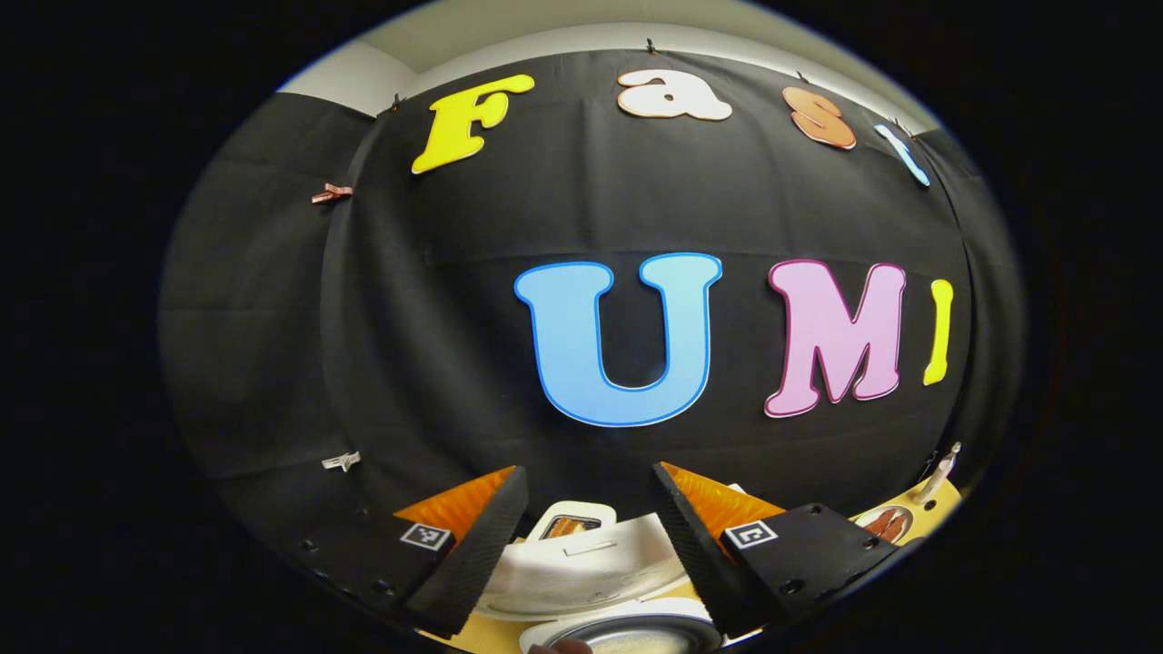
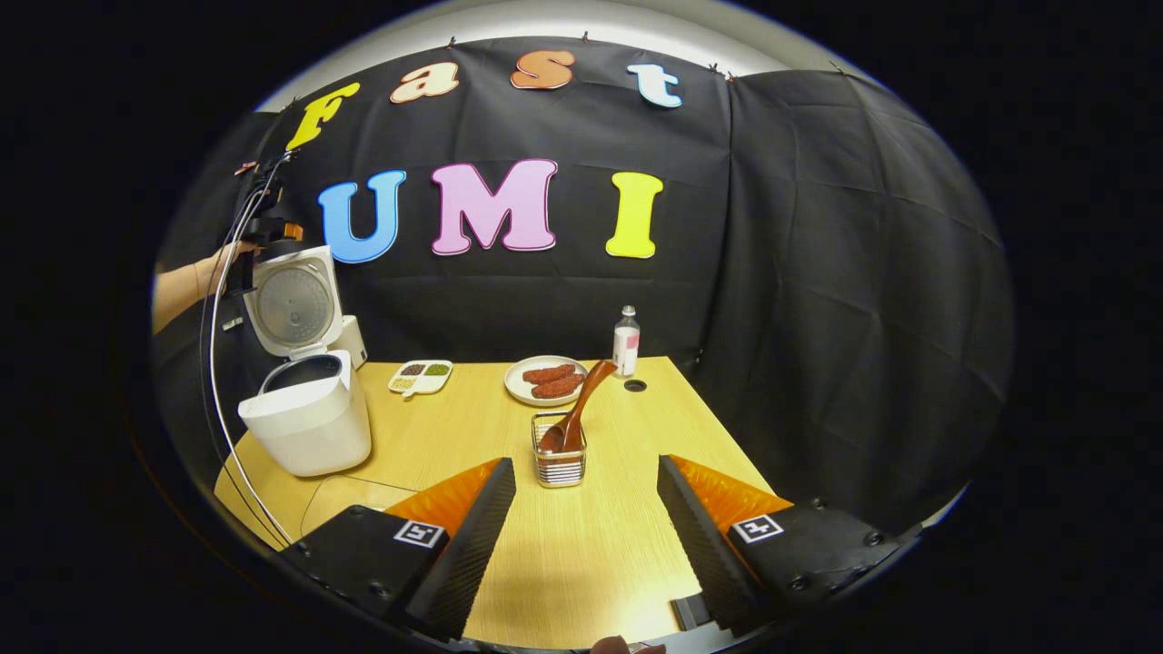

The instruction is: Close the left gripper, press the button to open the rice cooker; take a wooden spoon from the chopstick holder with the right hand, scoop a spoonful of rice and pour it into the rice cooker, then put the wooden spoon back into the chopstick holder.

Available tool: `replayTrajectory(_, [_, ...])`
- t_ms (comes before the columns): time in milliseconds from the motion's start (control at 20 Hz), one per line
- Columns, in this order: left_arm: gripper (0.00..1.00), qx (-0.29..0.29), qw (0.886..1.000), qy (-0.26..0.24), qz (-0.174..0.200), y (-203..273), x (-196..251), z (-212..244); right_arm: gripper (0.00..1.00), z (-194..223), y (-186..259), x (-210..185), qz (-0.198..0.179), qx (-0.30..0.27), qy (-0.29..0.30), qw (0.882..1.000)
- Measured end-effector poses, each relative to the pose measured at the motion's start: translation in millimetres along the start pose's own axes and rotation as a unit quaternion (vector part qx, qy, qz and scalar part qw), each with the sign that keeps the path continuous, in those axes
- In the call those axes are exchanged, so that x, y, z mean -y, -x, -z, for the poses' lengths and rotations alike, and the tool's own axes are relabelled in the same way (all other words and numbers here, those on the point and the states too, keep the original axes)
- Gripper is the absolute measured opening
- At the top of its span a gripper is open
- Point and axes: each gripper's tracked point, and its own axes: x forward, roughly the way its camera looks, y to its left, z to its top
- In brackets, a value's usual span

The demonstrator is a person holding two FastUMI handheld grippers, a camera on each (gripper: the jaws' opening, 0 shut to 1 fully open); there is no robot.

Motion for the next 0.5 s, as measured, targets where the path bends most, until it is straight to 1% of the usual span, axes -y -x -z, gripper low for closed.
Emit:
replayTrajectory(150, [0.93,-0.022,1.0,0.007,-0.005,-14,-3,16,0.99,8,3,4,0.006,-0.01,0.006,1.0])
replayTrajectory(250, [0.94,-0.049,0.999,0.016,-0.008,-16,-3,34,0.99,13,3,6,0.009,-0.019,0.006,1.0])
replayTrajectory(300, [0.96,-0.043,0.998,0.038,-0.009,-11,-4,31,0.99,15,3,8,0.011,-0.021,0.006,1.0])
replayTrajectory(350, [0.98,-0.051,0.997,0.061,-0.007,-8,-3,36,0.99,14,2,9,0.011,-0.022,0.005,1.0])
replayTrajectory(450, [0.99,-0.051,0.997,0.057,-0.006,4,3,38,0.99,11,-1,10,0.01,-0.022,0.005,1.0])
replayTrajectory(500, [0.98,-0.046,0.997,0.054,-0.007,12,7,38,0.99,10,-3,10,0.007,-0.022,0.005,1.0])
